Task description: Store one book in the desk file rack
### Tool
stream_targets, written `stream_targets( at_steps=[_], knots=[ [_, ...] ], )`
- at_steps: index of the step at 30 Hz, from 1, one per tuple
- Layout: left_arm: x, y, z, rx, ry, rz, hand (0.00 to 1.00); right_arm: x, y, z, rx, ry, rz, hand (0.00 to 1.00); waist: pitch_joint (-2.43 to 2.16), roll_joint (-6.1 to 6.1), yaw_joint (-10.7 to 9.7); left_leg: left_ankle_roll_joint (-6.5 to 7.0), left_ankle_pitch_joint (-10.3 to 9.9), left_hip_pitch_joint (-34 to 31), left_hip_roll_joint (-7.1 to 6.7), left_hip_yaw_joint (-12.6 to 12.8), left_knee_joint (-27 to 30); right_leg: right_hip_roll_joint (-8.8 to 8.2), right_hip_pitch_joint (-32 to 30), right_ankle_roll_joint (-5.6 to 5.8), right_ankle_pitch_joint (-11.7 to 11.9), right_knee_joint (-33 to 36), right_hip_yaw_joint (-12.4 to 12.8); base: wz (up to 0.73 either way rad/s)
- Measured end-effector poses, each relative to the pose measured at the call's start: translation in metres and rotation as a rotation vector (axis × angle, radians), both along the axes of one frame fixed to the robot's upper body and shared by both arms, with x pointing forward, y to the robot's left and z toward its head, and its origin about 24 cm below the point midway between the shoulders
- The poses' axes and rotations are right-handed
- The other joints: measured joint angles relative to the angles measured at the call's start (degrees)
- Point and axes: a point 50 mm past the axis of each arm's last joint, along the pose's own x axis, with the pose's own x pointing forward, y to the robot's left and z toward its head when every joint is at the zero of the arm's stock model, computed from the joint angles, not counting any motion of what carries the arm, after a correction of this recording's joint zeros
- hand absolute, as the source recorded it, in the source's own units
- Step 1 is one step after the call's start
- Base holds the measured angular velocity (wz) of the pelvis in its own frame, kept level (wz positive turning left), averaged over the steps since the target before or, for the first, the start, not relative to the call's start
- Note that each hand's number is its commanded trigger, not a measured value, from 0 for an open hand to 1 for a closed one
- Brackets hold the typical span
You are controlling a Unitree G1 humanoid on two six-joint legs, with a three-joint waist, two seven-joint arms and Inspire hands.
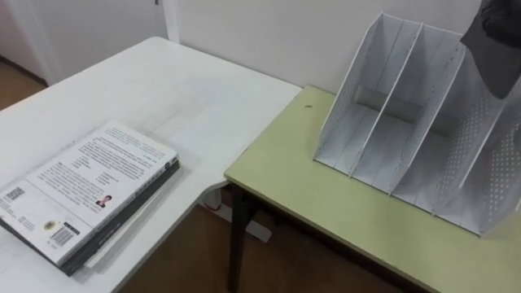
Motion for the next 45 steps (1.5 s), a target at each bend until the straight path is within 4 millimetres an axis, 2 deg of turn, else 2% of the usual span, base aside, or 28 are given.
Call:
stream_targets(
  at_steps=[13,21,28,31,39,40,41,42,45],
  knots=[
    [0.000,0.003,0.000,0.011,0.001,-0.001,0.00,0.004,0.000,-0.024,-0.025,0.115,-0.022,1.00,0.14,0.24,-0.2,0.00,0.0,0.3,0.00,-0.3,0.0,-0.23,0.8,-0.01,0.0,-0.1,-1.2,0.02],
    [0.001,0.002,0.001,0.012,-0.003,0.006,0.00,0.004,-0.001,-0.028,-0.017,0.119,-0.040,1.00,0.31,0.50,-0.2,0.00,0.0,0.2,-0.03,-0.3,0.0,-0.21,0.8,0.00,0.0,-0.4,-1.3,0.00],
    [0.001,0.003,0.000,0.025,-0.003,0.008,0.00,-0.002,-0.006,-0.048,0.013,0.169,-0.055,1.00,0.36,0.46,-0.2,0.00,0.0,0.3,-0.06,-0.5,-0.2,-0.19,1.0,0.00,0.0,-0.7,-1.3,0.01],
    [0.000,0.003,0.000,0.027,-0.001,0.010,0.01,-0.001,-0.006,-0.050,0.050,0.167,-0.048,1.00,0.58,0.64,-0.2,0.00,0.0,0.9,-0.08,-0.5,-0.5,-0.17,1.6,0.00,0.0,-0.9,-1.3,0.00],
    [0.000,0.004,0.000,0.030,0.000,0.015,0.03,-0.002,-0.008,-0.055,0.080,0.181,-0.057,1.00,0.57,0.68,0.0,0.00,0.0,1.1,-0.13,-0.5,-0.5,-0.19,1.7,0.02,0.0,-0.9,-1.3,0.00],
    [0.000,0.004,0.000,0.030,0.000,0.016,0.03,-0.002,-0.008,-0.055,0.080,0.181,-0.058,0.83,0.56,0.69,0.1,0.00,0.0,1.1,-0.13,-0.5,-0.5,-0.19,1.7,0.02,0.0,-0.9,-1.3,0.00],
    [0.000,0.004,0.000,0.031,0.000,0.016,0.03,-0.002,-0.008,-0.055,0.080,0.181,-0.059,0.51,0.56,0.69,0.1,0.00,0.0,1.1,-0.13,-0.5,-0.5,-0.19,1.7,0.02,0.0,-0.9,-1.3,0.00],
    [0.000,0.004,0.000,0.032,0.000,0.015,0.04,-0.002,-0.008,-0.055,0.080,0.181,-0.060,0.00,0.55,0.71,0.1,0.00,0.0,1.1,-0.14,-0.5,-0.5,-0.19,1.7,0.02,0.0,-0.9,-1.3,0.00],
    [0.000,0.004,0.000,0.033,0.000,0.015,0.04,-0.002,-0.008,-0.055,0.080,0.176,-0.068,0.00,0.48,0.81,0.1,0.00,0.0,1.1,-0.14,-0.5,-0.5,-0.19,1.7,0.02,0.0,-0.9,-1.3,0.00]
  ],
)
